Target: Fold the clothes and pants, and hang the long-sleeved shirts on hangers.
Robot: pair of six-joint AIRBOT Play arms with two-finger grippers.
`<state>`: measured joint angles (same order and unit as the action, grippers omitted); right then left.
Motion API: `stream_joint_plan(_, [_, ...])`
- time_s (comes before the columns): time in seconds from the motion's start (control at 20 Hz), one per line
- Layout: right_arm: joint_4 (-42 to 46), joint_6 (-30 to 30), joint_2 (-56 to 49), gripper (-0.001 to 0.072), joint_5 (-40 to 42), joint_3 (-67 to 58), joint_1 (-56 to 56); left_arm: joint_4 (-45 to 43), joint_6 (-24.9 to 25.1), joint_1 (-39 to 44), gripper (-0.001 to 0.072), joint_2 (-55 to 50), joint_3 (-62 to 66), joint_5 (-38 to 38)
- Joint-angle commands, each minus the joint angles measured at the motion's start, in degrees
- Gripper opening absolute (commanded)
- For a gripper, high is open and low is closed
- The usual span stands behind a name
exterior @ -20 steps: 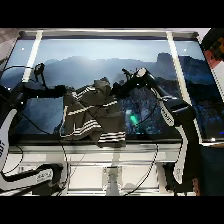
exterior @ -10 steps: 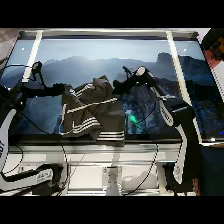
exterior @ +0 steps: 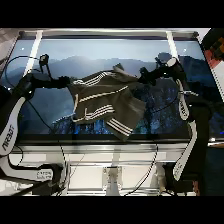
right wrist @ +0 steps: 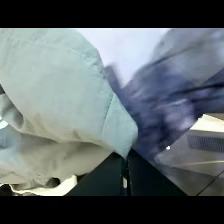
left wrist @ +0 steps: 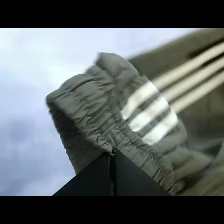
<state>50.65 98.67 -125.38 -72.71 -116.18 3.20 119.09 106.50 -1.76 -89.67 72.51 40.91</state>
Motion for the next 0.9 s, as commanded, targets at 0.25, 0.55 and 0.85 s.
stream_joint_plan(0.25, [11.8, 8.4, 0.0, 0.0067, -12.7, -0.2, 3.5, -0.6, -0.2, 3.7, 0.003, -7.4, 3.7, 0.9])
stream_joint_plan(0.55, [2.6, 7.9, 1.7, 0.0316, -12.8, -2.8, 5.4, -9.1, -0.2, 3.0, 0.0031, -7.5, 3.7, -1.4])
stream_joint_plan(0.85, [-11.5, -2.5, 1.9, 0.0447, -6.9, -2.8, 3.7, -9.9, -0.2, 2.2, 0.0032, -7.5, 3.7, -7.6])
